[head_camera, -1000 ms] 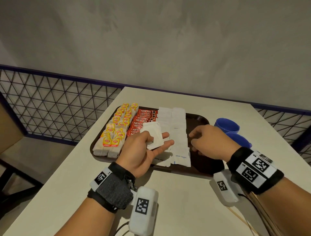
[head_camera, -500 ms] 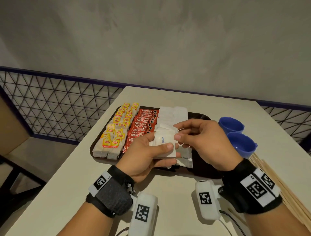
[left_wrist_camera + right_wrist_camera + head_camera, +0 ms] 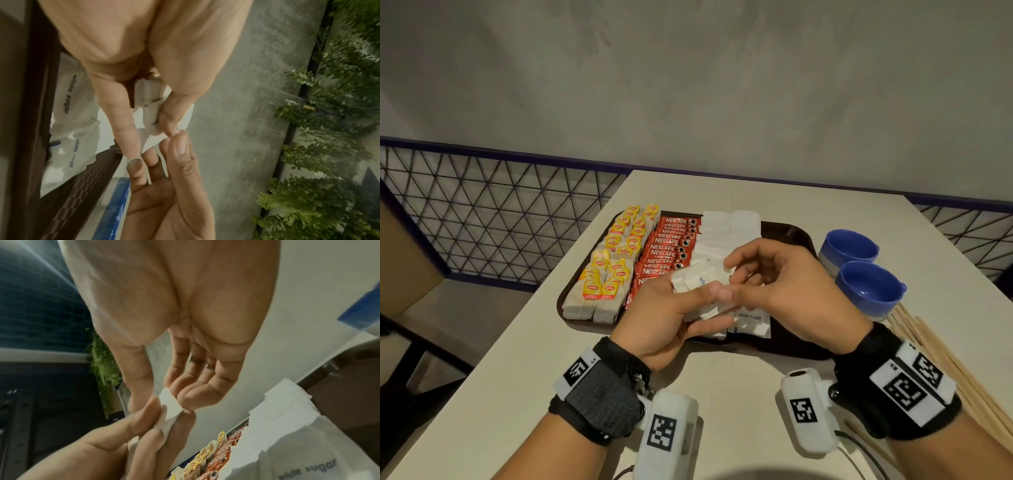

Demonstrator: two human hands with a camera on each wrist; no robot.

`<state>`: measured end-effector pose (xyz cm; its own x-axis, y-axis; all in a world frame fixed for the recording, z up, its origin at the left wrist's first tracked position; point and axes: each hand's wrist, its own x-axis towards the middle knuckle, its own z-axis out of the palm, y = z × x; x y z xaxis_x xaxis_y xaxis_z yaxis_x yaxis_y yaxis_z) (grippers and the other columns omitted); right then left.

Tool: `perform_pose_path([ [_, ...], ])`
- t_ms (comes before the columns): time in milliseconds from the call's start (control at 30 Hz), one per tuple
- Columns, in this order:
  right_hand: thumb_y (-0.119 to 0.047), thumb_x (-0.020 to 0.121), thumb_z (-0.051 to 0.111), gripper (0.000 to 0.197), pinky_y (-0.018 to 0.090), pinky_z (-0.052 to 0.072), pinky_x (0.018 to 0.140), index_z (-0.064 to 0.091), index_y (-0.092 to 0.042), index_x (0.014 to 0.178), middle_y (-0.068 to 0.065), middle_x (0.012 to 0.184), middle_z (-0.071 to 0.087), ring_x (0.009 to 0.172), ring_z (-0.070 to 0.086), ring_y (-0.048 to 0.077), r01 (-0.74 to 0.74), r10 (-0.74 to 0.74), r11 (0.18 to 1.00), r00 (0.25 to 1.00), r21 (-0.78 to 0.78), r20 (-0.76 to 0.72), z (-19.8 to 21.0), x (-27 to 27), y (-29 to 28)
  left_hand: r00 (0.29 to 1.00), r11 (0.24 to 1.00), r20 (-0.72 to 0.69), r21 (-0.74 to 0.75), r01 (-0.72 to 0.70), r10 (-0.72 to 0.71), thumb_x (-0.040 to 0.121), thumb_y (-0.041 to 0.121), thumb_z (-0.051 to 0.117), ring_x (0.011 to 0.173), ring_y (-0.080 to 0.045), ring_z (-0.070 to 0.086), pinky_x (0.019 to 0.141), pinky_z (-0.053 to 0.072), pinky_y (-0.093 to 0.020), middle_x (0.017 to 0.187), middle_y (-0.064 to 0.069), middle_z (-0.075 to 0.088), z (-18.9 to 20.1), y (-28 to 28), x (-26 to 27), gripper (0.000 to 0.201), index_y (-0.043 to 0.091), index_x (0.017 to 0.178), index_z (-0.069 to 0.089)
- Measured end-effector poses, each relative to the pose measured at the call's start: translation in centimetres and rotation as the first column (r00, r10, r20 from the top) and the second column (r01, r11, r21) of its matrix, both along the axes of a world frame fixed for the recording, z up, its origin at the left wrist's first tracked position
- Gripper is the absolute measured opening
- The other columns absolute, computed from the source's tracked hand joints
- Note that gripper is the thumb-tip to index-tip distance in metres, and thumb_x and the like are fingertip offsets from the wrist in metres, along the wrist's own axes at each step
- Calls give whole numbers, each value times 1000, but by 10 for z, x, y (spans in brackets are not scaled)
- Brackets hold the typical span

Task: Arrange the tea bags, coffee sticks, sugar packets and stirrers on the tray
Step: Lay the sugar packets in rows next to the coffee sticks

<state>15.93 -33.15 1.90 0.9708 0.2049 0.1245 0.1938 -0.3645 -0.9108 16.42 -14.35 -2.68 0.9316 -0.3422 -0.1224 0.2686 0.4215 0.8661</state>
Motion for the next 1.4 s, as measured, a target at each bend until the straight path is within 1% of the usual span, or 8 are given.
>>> perform_pose_path([
  [133, -19, 68, 96, 39, 29, 59, 73, 70, -29, 95, 2, 85, 68, 77, 64, 24, 25, -20, 994, 999, -107, 47, -7, 0, 6, 998, 997, -3, 49, -57, 57, 89, 10, 71, 93, -23, 75, 68, 64, -32, 110, -12, 77, -2, -2, -1, 29, 10, 117, 74],
  [333, -1, 78, 87, 29, 20, 58, 71, 71, -17, 96, 6, 86, 71, 72, 67, 17, 28, -25, 998, 998, -62, 52, -8, 4, -1, 996, 996, -20, -17, -91, 91, 88, 17, 70, 98, -25, 75, 75, 64, -34, 112, -15, 76, 1, -3, 0, 32, 5, 117, 72],
  [500, 3, 83, 80, 21, 25, 62, 69, 71, -9, 97, 12, 84, 76, 71, 71, 21, 74, -74, 997, 997, -8, -36, -7, 11, -8, 997, 984, -72, -174, -20, 8, 98, -12, 40, 111, -38, 71, 91, 60, -47, 122, -21, 72, 4, -1, 0, 38, -3, 130, 60],
  [733, -7, 83, 84, 22, 36, 64, 76, 70, -10, 100, 13, 86, 77, 81, 76, 32, 59, -58, 998, 995, 6, -82, -6, 11, -9, 999, 997, 9, -53, -47, 47, 96, -11, 53, 110, -29, 72, 83, 63, -39, 123, -13, 73, -2, -3, 1, 41, 7, 133, 61],
  [933, 4, 95, 65, 14, 44, 66, 75, 73, -5, 101, 19, 105, 74, 88, 76, 37, 40, -26, 996, 986, 82, -167, -4, 10, -12, 990, 990, -33, 27, -139, 140, 86, 9, 74, 77, -23, 67, 58, 57, -24, 105, -16, 75, -2, -3, 2, 31, 6, 117, 71],
  [1067, 0, 93, 72, 24, 47, 65, 78, 74, -13, 113, 17, 110, 72, 86, 76, 38, 42, -35, 998, 989, 43, -146, -4, 10, -12, 982, 982, -39, 60, -180, 183, 88, 4, 73, 68, -20, 62, 52, 51, -22, 99, -14, 75, -4, -3, 3, 25, 6, 113, 72],
  [1267, 3, 81, 81, 57, 44, 66, 76, 59, -18, 130, 22, 94, 77, 82, 77, 37, 30, 8, 988, 970, 152, -243, -1, 9, -15, 984, 981, -31, -79, -179, 177, 91, -6, 65, 99, -29, 76, 85, 62, -35, 116, -15, 75, 0, -4, 1, 36, 6, 125, 66],
  [1400, 8, 82, 78, 57, 43, 66, 76, 58, -14, 130, 27, 89, 75, 79, 74, 45, -6, 51, 984, 966, 177, -253, 2, 8, -17, 980, 977, -28, -72, -199, 198, 90, -5, 66, 104, -29, 75, 88, 61, -37, 116, -14, 76, 1, -4, 1, 36, 5, 124, 67],
])
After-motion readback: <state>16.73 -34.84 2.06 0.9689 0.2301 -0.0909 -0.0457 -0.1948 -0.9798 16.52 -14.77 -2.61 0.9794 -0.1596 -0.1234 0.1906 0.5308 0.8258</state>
